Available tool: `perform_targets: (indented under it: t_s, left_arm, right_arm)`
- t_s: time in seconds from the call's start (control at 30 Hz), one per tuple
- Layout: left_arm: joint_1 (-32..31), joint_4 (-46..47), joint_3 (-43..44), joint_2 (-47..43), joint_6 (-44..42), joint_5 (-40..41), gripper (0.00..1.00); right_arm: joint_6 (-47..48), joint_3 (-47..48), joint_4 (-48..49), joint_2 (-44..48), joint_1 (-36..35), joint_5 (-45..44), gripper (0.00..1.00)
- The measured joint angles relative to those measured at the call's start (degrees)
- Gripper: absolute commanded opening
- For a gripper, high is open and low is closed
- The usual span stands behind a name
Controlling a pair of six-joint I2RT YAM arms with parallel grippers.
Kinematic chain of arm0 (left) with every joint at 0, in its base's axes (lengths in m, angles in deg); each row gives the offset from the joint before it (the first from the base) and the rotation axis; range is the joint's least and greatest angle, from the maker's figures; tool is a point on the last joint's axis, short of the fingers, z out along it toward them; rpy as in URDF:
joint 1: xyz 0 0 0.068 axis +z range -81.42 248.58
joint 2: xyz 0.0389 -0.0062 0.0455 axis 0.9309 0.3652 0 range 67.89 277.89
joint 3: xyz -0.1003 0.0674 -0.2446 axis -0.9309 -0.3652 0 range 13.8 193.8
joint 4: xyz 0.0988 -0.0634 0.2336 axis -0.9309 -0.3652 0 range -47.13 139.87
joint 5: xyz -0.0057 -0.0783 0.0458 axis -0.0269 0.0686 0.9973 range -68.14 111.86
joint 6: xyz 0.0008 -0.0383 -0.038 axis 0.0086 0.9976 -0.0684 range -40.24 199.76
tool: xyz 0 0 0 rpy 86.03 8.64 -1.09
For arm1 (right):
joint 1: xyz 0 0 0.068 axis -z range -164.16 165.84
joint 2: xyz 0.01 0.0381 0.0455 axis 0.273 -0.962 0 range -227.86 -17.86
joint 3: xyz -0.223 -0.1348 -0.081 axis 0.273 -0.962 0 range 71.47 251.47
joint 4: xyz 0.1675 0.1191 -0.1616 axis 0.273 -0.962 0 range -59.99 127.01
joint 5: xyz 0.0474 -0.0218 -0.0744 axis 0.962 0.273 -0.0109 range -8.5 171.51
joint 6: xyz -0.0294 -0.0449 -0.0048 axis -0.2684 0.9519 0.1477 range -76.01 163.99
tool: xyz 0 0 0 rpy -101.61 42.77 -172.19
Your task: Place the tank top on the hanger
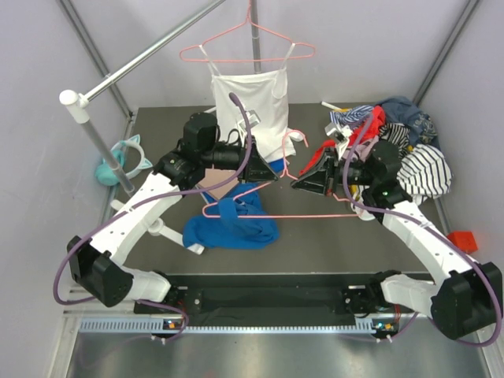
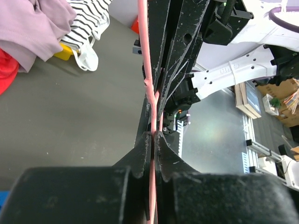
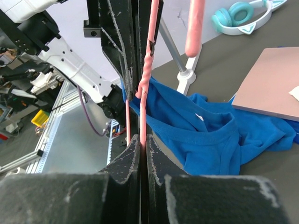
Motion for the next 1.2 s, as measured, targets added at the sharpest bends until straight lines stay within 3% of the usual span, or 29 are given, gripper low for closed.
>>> perform_targets:
  t_s: [0.1,0.2,0.27,0.37,0.57,0.67,0.7,0.8,1.0,1.2]
  left_arm:
    - [0.46,-0.20,-0.68,-0.31,0.90,0.28,0.23]
    - [0.26,-0.57,-1.38,-0.50,1.29,0.46,0.25]
    - [0.20,-0.90,-1.75,-0.61,1.40,0.50,0.19]
    - [0.13,-0.96,-2.36,-1.09,1.44,1.18,0.00]
    - [-0.11,-1.22,-3.30,-3.19,1.09,3.23,0.00]
    - [-0.57,-2.93,-3.74,-4.46,-0.59,5.73,0.00]
    - [-0.79,-4.44,-3.98,-5.11,-1.33,6.84,0.00]
    - [-1.01,-9.44,-5.42,-7.41,-4.22,10.23,0.00]
    - [-1.11,-15.80,-9.60,-11.61,-7.72,17.62,0.00]
    - [-1.16,-15.19,-16.76,-19.80,-7.34,29.22,0.00]
  right_arm:
    - [-0.46,0.00,1.88,-1.81,-0.81,0.28,0.00]
    - [-1.60,0.09,4.83,-3.76,-2.03,0.15,0.00]
    - [-2.54,0.09,6.71,-4.74,-2.43,0.13,0.00]
    - [-4.07,0.37,8.81,-5.75,-2.69,0.44,0.00]
    - [-5.49,0.42,11.87,-6.62,-3.17,0.87,0.05]
    - [-5.31,0.42,11.58,-6.82,-3.61,0.57,0.34]
    - [-5.14,0.48,11.34,-6.88,-3.63,-0.39,0.50]
    - [-4.35,0.98,10.14,-7.21,-2.80,-3.26,0.64]
    - [-2.69,1.11,5.27,-7.23,0.39,-7.32,0.69]
    - [4.31,3.23,-7.91,-7.23,5.14,-15.17,0.68]
